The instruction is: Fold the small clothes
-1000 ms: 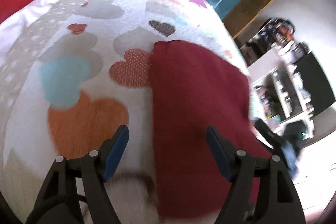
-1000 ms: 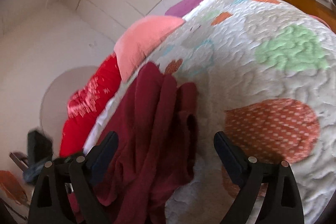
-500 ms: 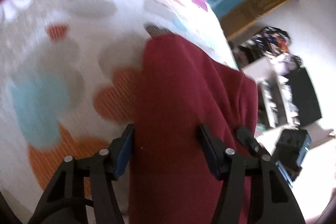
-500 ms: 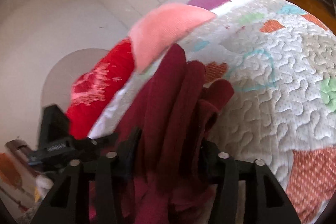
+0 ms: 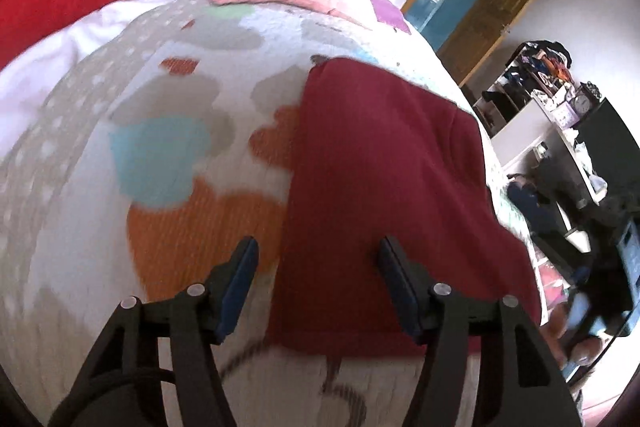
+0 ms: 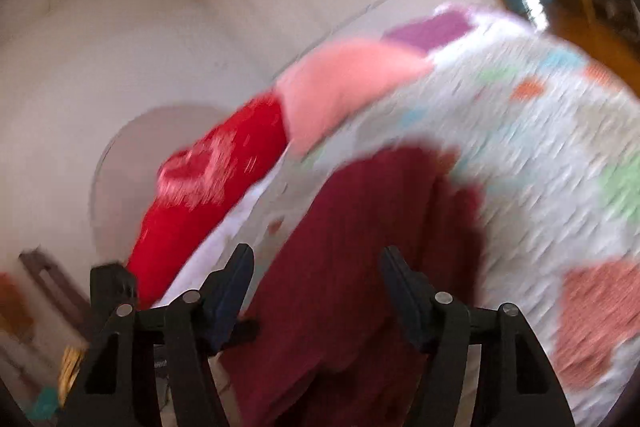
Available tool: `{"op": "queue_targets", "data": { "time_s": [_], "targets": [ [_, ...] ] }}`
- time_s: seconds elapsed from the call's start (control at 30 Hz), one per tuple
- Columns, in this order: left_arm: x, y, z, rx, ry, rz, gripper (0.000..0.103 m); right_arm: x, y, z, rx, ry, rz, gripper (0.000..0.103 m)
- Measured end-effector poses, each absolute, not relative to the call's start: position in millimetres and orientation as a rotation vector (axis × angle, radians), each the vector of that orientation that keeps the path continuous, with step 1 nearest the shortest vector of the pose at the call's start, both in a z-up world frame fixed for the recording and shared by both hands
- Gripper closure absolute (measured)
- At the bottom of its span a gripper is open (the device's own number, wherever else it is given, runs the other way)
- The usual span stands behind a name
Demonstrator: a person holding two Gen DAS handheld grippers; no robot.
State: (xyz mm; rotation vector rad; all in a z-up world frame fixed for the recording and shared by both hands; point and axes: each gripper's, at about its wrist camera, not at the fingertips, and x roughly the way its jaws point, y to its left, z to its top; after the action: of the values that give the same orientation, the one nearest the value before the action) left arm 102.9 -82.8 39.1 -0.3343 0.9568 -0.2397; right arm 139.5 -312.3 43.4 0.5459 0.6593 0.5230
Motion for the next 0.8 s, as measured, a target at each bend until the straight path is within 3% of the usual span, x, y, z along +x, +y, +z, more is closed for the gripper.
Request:
{"op": "queue_targets", "data": {
  "time_s": [0.1,0.2,0.4,0.47,0.67,0.8],
  "targets": [
    [75,-77,41,-0.323,0.934,-0.210,0.041,140,-295,10,0.448,0.744,0.488,0.035],
    [53,-76,53,-0.272,0.887,-0.185,0.038,122,-300,12,0.409,0.701,0.451,0.039],
    [7,-78,87,-0.138,0.663,-0.044,0.020,63,-315,35,0.361,0.615,0.293,0.026],
    [-10,-80,101,-0.095,0.574,0.015,0.010,50,-314,35,0.343,0.607,0.250,0.026],
    [-65,-91,138,0.047,0.401,0.126,0.000,2,-312,24,0.322,0.616,0.175,0.025],
    [-88,-96,138,0.040,0.411,0.033,0.000,-29,-298,17,0.288,0.620,0.157,0.021]
  ]
}}
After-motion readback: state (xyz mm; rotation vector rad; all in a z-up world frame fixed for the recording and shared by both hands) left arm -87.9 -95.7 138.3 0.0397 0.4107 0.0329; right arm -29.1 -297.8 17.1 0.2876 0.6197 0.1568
